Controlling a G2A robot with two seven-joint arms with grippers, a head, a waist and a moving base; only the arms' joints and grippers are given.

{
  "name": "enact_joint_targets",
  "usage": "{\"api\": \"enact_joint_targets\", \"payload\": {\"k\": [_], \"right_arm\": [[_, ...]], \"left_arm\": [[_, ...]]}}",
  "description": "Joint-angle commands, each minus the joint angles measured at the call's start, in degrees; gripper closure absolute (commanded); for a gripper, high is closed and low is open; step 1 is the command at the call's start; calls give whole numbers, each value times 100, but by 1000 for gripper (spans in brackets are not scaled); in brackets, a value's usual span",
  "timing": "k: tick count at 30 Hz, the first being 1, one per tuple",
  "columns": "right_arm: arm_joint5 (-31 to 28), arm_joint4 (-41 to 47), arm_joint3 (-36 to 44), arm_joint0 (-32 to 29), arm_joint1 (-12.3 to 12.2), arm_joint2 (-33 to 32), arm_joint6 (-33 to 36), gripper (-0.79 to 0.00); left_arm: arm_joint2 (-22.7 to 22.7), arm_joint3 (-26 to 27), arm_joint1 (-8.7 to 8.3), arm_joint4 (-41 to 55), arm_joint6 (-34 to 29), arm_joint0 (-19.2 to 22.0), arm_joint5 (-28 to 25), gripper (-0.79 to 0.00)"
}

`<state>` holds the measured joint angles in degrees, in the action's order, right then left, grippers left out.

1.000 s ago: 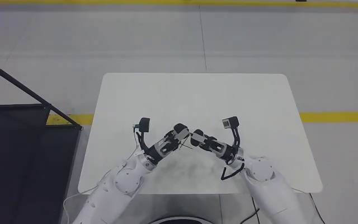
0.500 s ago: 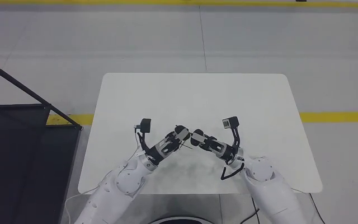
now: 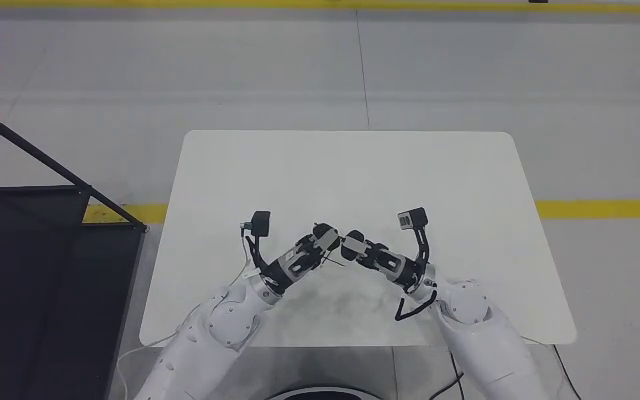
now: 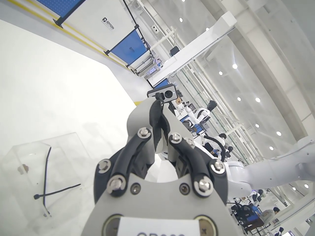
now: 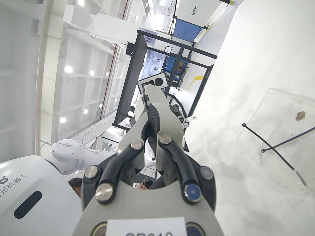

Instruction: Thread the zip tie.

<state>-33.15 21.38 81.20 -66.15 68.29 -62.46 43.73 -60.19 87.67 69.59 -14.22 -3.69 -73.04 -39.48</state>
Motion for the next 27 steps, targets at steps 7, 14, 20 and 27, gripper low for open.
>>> {"api": "enact_joint_targets", "payload": {"k": [7,14,20,27], "right_arm": [[18,-7,-5,1,8,-7,7,0],[14,1,44,-40,-2,-81,31,-785],[42,-611,380,-223,-59,-318,-270,-785],[878,-2629,1486,-589,-129,-510,-1095,-785]], "left_arm": [[-35,-9,23,-27,-46,-7,-10,0],[-238,-4,14,32,-91,4,7,0],[-656,87,-70,215,-394,-129,-108,0],[-1434,277,-243,467,-934,-518,-281,0]]}}
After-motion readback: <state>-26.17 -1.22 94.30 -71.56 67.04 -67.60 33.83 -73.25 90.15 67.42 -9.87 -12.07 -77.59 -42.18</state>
